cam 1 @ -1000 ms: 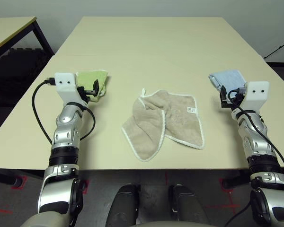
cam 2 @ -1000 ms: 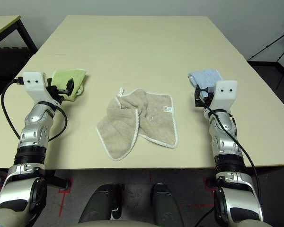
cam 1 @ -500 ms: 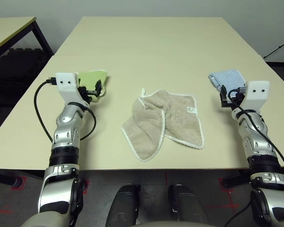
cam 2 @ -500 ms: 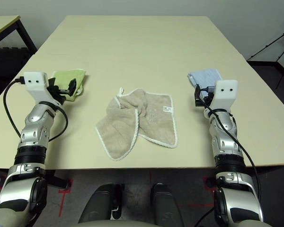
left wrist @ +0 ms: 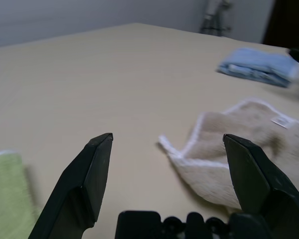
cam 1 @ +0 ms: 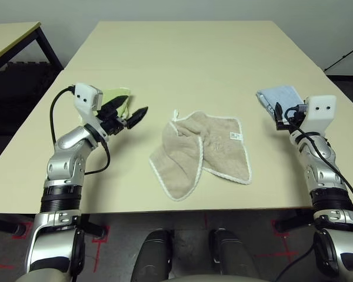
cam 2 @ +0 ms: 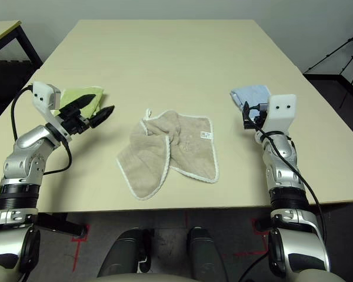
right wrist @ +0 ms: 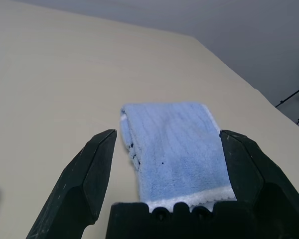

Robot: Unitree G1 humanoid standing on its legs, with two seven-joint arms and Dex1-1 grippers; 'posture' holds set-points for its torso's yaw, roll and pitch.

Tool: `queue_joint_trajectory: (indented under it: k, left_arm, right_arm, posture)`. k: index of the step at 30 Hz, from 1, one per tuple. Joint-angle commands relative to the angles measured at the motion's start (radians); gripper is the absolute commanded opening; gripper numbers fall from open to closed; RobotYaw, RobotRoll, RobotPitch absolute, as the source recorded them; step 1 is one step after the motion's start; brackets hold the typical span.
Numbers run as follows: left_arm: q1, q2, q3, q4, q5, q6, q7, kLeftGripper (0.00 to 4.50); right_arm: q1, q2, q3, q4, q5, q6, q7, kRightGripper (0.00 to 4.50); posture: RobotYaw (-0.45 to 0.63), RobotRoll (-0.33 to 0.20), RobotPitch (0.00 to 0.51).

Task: Fold the towel and set it aside.

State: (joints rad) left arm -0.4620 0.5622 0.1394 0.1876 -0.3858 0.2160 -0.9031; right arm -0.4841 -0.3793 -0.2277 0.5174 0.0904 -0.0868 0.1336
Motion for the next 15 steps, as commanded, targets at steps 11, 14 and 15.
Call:
queue_joint_trajectory:
  k: [11,14,15]
  left_arm:
    - [0.045,0.043,-0.066,-0.076,-0.042,-0.083,-0.280,4.50]
    - [0.060,0.027,-0.075,-0.104,-0.060,-0.086,-0.302,4.50]
    - [0.062,0.023,-0.078,-0.114,-0.065,-0.086,-0.306,4.50]
  right_arm:
    - [-0.002,-0.026,0.000,0.018,-0.007,0.005,0.022,4.48]
    - [-0.004,-0.032,0.001,0.014,-0.008,0.007,0.027,4.48]
    - [-0.005,-0.034,0.001,0.014,-0.008,0.008,0.029,4.48]
  posture:
    - [0.12,0.000,0.065]
    - [0.12,0.000,0.066]
    - [0.13,0.000,0.067]
